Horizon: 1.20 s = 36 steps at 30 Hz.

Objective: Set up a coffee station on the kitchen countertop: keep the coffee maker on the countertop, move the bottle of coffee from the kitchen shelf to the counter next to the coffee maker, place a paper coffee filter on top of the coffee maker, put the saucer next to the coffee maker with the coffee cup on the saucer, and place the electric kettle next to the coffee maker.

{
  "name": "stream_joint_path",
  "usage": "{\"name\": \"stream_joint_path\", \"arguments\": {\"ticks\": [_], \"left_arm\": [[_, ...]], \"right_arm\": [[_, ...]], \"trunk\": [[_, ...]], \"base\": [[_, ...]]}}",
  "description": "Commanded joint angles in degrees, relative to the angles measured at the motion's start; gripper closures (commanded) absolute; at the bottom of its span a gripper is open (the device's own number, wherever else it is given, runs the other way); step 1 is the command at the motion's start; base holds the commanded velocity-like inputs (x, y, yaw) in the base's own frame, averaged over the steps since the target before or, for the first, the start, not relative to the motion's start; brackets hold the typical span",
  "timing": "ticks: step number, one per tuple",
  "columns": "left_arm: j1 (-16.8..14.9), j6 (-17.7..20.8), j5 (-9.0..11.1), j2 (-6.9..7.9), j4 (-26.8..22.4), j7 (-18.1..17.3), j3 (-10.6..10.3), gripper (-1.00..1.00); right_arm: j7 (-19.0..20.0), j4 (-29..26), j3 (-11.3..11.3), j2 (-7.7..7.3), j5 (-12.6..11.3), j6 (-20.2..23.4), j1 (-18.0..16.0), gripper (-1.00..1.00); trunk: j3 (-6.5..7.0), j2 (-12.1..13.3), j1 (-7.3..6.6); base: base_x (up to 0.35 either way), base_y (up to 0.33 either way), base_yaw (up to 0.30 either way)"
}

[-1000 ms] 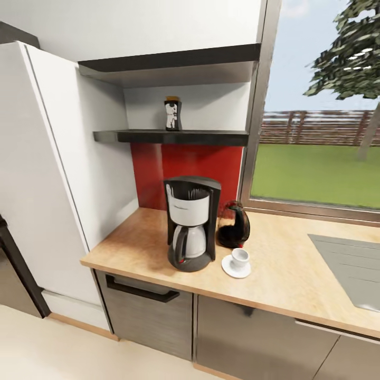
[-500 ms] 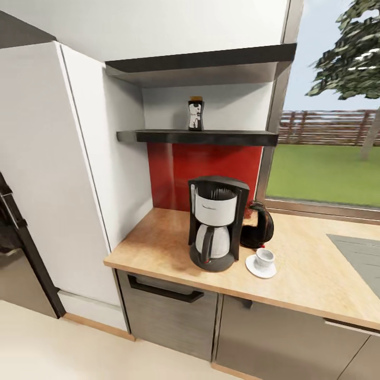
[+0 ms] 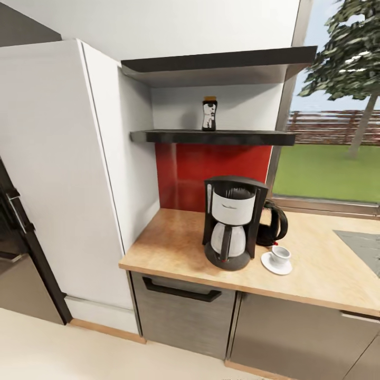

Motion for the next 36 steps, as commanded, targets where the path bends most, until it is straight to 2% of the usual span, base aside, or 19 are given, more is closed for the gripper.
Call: {"name": "stream_joint_path", "arguments": {"ticks": [1, 25, 36], "left_arm": [[0.04, -0.08, 0.57, 0.03, -0.04, -0.16, -0.20, -1.00], [0.04, -0.12, 0.57, 0.03, 0.09, -0.16, -0.20, -1.00], [0.04, -1.88, 0.57, -0.01, 1.05, -0.16, -0.20, -1.00]], "right_arm": [[-0.04, 0.18, 0.49, 0.04, -0.44, -0.27, -0.06, -1.00], [-0.04, 0.18, 0.49, 0.02, -0.65, -0.27, -0.06, -1.00], [-0.04, 0.18, 0.49, 0.07, -0.65, -0.27, -0.05, -1.00]], "trunk": [[0.00, -0.03, 0.02], [0.00, -0.03, 0.02], [0.00, -0.03, 0.02]], "base": [[0.000, 0.343, -0.259], [0.000, 0.343, -0.273], [0.000, 0.343, -0.043]]}}
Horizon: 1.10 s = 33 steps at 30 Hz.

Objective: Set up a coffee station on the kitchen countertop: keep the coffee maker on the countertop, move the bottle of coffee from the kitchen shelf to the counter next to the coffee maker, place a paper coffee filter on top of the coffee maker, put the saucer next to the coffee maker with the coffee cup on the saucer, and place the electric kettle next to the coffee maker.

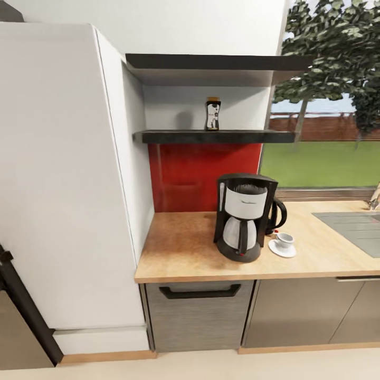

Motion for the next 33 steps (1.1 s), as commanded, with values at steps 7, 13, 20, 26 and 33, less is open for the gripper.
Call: {"name": "stream_joint_path", "arguments": {"ticks": [7, 13, 20, 26, 33], "left_arm": [[0.03, -0.22, 0.58, 0.04, 0.01, -0.16, -0.20, -1.00], [0.03, -0.30, 0.69, 0.04, 0.07, -0.16, -0.16, -1.00], [0.03, -0.35, 0.77, 0.01, 0.44, -0.16, -0.20, -1.00], [0.03, -0.34, 0.96, 0.06, 0.16, -0.16, -0.20, -1.00], [0.03, -0.23, 1.18, 0.31, -0.63, -0.11, -0.12, -1.00]], "right_arm": [[-0.04, 0.18, 0.48, 0.07, -0.33, -0.28, -0.05, -1.00], [-0.04, 0.18, 0.48, 0.08, -0.33, -0.28, -0.05, -1.00], [-0.45, 0.18, 0.50, 0.28, -0.27, -0.14, -0.04, -1.00], [-0.47, 0.18, 0.58, 0.49, -0.05, -0.02, -0.04, -1.00], [-0.68, 0.10, 0.47, 0.56, -0.16, 0.38, -0.08, -1.00]], "trunk": [[0.00, -0.03, 0.02], [0.00, -0.03, 0.02], [0.00, -0.03, 0.02], [0.00, -0.03, 0.02], [0.00, -0.03, 0.02]], "base": [[0.000, 0.342, -0.002], [0.000, 0.216, 0.000], [-0.043, 0.009, 0.000], [-0.043, -0.025, 0.000], [-0.005, -0.013, 0.000]]}}
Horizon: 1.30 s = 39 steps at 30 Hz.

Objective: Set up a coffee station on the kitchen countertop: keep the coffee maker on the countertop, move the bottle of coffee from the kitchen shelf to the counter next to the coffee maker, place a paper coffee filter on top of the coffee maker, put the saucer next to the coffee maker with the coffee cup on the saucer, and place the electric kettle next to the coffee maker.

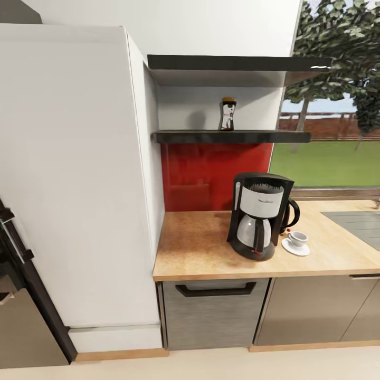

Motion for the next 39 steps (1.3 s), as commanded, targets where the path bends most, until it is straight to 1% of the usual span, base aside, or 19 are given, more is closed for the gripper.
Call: {"name": "stream_joint_path", "arguments": {"ticks": [1, 5, 8, 12, 15, 17, 18, 19, 21, 23, 24, 25, 27, 29, 30, 32, 35, 37, 39], "left_arm": [[0.04, -0.07, 0.59, 0.07, -0.17, -0.15, -0.18, -1.00], [0.04, -0.09, 0.61, 0.18, -0.64, 0.08, -0.13, -1.00], [0.04, -0.10, 0.58, 0.21, -1.03, 0.22, -0.12, -1.00], [0.04, -0.10, 0.57, 0.24, -1.40, 0.36, -0.11, -1.00], [0.04, -0.09, 0.58, 0.28, -1.46, 0.39, -0.11, -1.00], [0.04, -0.05, 0.61, 0.30, -1.50, 0.40, -0.11, -1.00], [0.04, -0.06, 0.62, 0.31, -1.51, 0.40, -0.11, -1.00], [0.04, -0.07, 0.61, 0.31, -1.50, 0.40, -0.11, -1.00], [0.04, -0.08, 0.58, 0.29, -1.47, 0.41, -0.11, -1.00], [0.04, -0.09, 0.57, 0.30, -1.46, 0.41, -0.11, -1.00], [0.04, -0.10, 0.59, 0.31, -1.45, 0.41, -0.11, -1.00], [0.04, -0.10, 0.58, 0.31, -1.45, 0.41, -0.11, -1.00], [0.04, -0.14, 0.52, 0.30, -1.49, 0.41, -0.11, -1.00], [0.04, -0.16, 0.39, 0.25, -1.54, 0.43, -0.11, -1.00], [0.04, -0.20, 0.34, 0.23, -1.57, 0.47, -0.11, -1.00], [0.04, -0.24, 0.46, 0.26, -1.56, 0.53, -0.08, -1.00], [0.04, -0.26, 0.63, 0.35, -1.51, 0.56, -0.01, -1.00], [0.04, -0.27, 0.72, 0.36, -1.39, 0.57, 0.03, -1.00], [0.04, -0.28, 0.78, 0.36, -1.17, 0.58, 0.05, -1.00]], "right_arm": [[-0.12, 0.14, 0.43, 0.04, -0.35, -0.17, -0.03, -1.00], [-1.40, 0.14, 0.34, 0.17, -0.44, 0.09, -0.03, -1.00], [-3.94, 0.12, 0.46, 0.79, -0.36, 0.16, -0.03, -1.00], [-6.75, 0.00, 1.22, 2.29, 0.39, 0.23, -0.03, -1.00], [-7.23, -0.21, 1.57, 3.21, 1.13, 0.26, -0.03, -1.00], [-7.55, -1.06, 1.77, 4.36, 1.89, 0.27, -0.05, -1.00], [-7.88, -2.55, 1.87, 5.02, 2.30, 0.32, -0.14, -1.00], [-8.07, -3.77, 1.91, 5.23, 2.50, 0.38, -0.21, -1.00], [-9.26, -9.30, 1.99, 5.35, 3.29, 1.12, -0.42, -1.00], [-10.85, -14.25, 2.02, 4.86, 4.07, 2.47, -0.50, -1.00], [-12.83, -19.89, 1.99, 3.82, 5.02, 4.43, -0.55, -1.00], [-13.76, -22.78, 1.96, 3.15, 5.50, 5.46, -0.57, -1.00], [-16.60, -33.76, 1.57, 0.52, 6.97, 8.84, -0.62, -1.00], [-17.47, -38.64, 1.04, -0.51, 7.37, 9.90, -0.63, -1.00], [-18.21, -43.16, 0.08, -1.41, 7.68, 10.65, -0.63, -1.00], [-19.19, -48.92, -1.98, -2.60, 8.07, 11.40, -0.64, -1.00], [-19.96, -54.65, -4.95, -3.65, 9.39, 11.72, -0.64, -1.00], [-20.27, -58.48, -7.16, -3.96, 11.22, 11.52, -0.63, -1.00], [-20.43, -63.82, -9.82, -3.94, 14.10, 11.42, -0.60, -1.00]], "trunk": [[0.00, -0.03, 0.02], [0.00, -0.03, 0.02], [0.00, -0.03, 0.02], [0.00, -0.03, 0.02], [0.00, -0.03, 0.02], [0.00, -0.03, 0.02], [0.00, -0.03, 0.02], [0.00, -0.03, 0.02], [0.00, -0.03, 0.02], [0.00, -0.03, 0.02], [0.00, -0.03, 0.02], [0.00, -0.03, 0.02], [0.00, -0.03, 0.02], [0.00, -0.03, 0.02], [0.00, -0.03, 0.02], [0.00, -0.03, 0.02], [0.00, -0.03, 0.02], [0.00, -0.03, 0.02], [0.00, -0.03, 0.02]], "base": [[-0.001, -0.088, 0.000], [-0.001, -0.072, 0.000], [0.000, -0.023, 0.000], [0.000, -0.009, 0.000], [0.000, -0.003, 0.000], [0.000, -0.001, 0.000], [0.000, 0.000, 0.000], [0.000, 0.000, 0.000], [0.000, 0.000, 0.000], [0.000, 0.000, 0.000], [0.000, 0.000, 0.000], [0.000, 0.000, 0.000], [0.000, 0.000, 0.000], [0.000, 0.000, 0.000], [0.000, 0.000, 0.000], [0.000, 0.000, 0.000], [0.000, 0.000, 0.000], [0.000, 0.000, 0.000], [0.000, 0.000, 0.000]]}}
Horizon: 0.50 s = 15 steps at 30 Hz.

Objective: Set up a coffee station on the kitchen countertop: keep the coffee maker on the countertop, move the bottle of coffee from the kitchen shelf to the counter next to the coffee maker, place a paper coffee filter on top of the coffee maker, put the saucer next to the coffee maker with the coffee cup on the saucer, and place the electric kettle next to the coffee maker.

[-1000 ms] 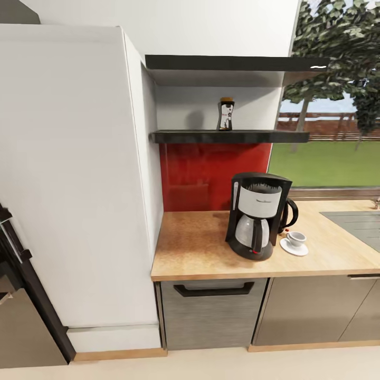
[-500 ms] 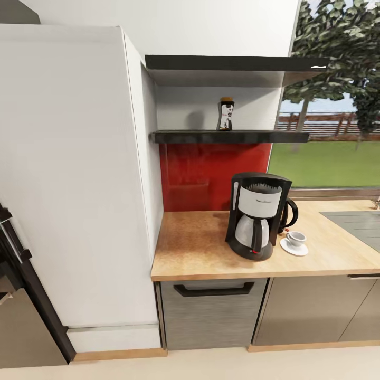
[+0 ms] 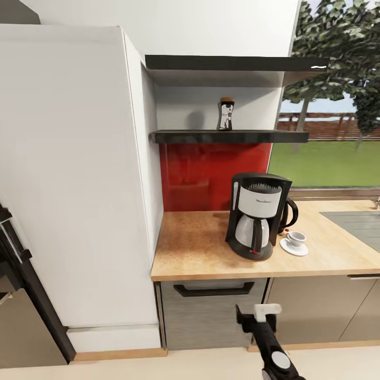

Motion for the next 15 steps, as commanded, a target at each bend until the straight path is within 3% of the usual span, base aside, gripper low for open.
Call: {"name": "stream_joint_path", "arguments": {"ticks": [1, 6, 15], "left_arm": [[0.05, -0.05, 0.49, 0.04, -0.01, -0.08, -0.17, -1.00], [0.05, -0.01, 0.34, 0.00, -0.08, -0.08, -0.16, -1.00], [0.05, -0.04, 0.73, -0.27, 2.13, -0.08, -0.16, -1.00]], "right_arm": [[-0.46, -2.81, -0.93, -0.07, 0.73, 0.01, -0.04, -1.00], [-0.55, -15.33, -5.84, 0.15, 3.06, 4.65, -0.01, -1.00], [-0.89, -25.38, -8.27, 1.39, 5.14, 9.55, -0.07, -1.00]], "trunk": [[-0.01, -0.03, 0.02], [-0.01, -0.03, 0.02], [-0.01, -0.03, 0.02]], "base": [[0.000, 0.000, 0.000], [0.000, 0.000, 0.000], [0.000, 0.000, 0.000]]}}
